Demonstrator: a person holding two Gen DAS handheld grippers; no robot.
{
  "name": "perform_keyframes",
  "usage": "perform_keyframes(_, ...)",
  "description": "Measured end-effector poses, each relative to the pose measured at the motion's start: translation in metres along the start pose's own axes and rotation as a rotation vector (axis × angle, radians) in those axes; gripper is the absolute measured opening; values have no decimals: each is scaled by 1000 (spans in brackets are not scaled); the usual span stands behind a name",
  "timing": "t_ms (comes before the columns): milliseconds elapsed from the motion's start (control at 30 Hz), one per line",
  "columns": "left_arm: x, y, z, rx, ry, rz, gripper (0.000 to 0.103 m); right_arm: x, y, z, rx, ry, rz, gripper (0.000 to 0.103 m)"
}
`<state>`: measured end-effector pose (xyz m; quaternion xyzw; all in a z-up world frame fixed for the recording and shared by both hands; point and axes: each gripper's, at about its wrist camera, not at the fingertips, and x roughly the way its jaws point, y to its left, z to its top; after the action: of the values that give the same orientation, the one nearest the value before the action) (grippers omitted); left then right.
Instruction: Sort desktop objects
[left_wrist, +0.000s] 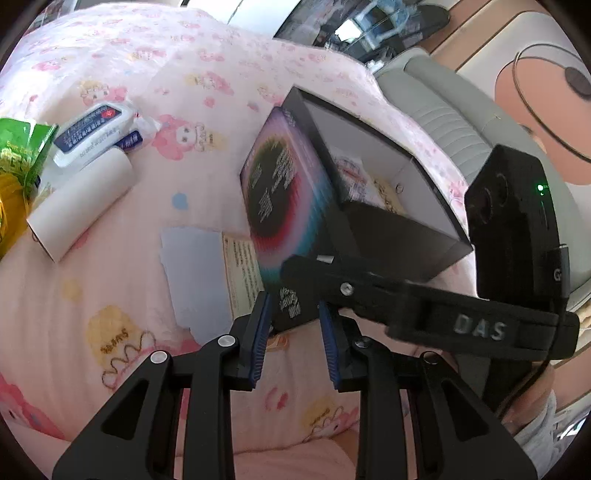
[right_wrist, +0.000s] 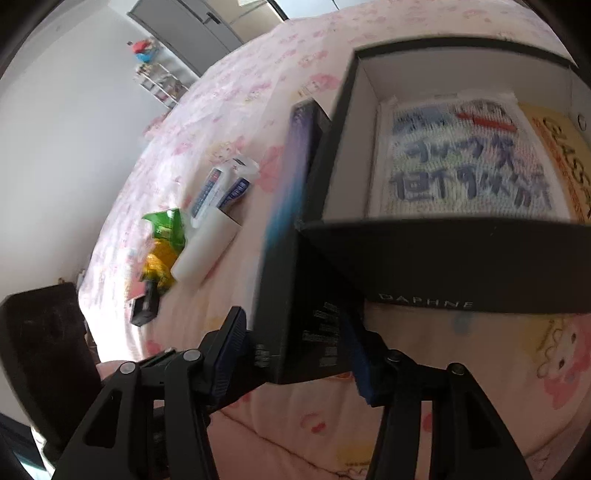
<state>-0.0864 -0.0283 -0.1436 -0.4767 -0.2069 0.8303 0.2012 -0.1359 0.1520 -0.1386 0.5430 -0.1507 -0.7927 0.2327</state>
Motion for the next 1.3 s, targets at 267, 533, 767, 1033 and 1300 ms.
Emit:
perform_keyframes(267, -6, 26, 2, -151, -1, -55, 26, -12, -10, -7, 70, -40, 86, 28)
perform_keyframes(533, -2, 36, 0, -213, 25, -54, 31, -17, -22, -24, 142, -36, 92, 25)
perform_keyframes(767, 13, 42, -4, -242, 96, -4, 31, -22, -18, -26, 113, -40, 49, 25)
perform_keyframes(1033, 17, 43, -5, -249, 106, 3, 34, 2, 6, -5, -34, 26, -34, 25)
perform_keyframes(1300, 17, 47, -6, -281, 99, -9, 34, 12, -4, -16, 50, 27, 85, 16)
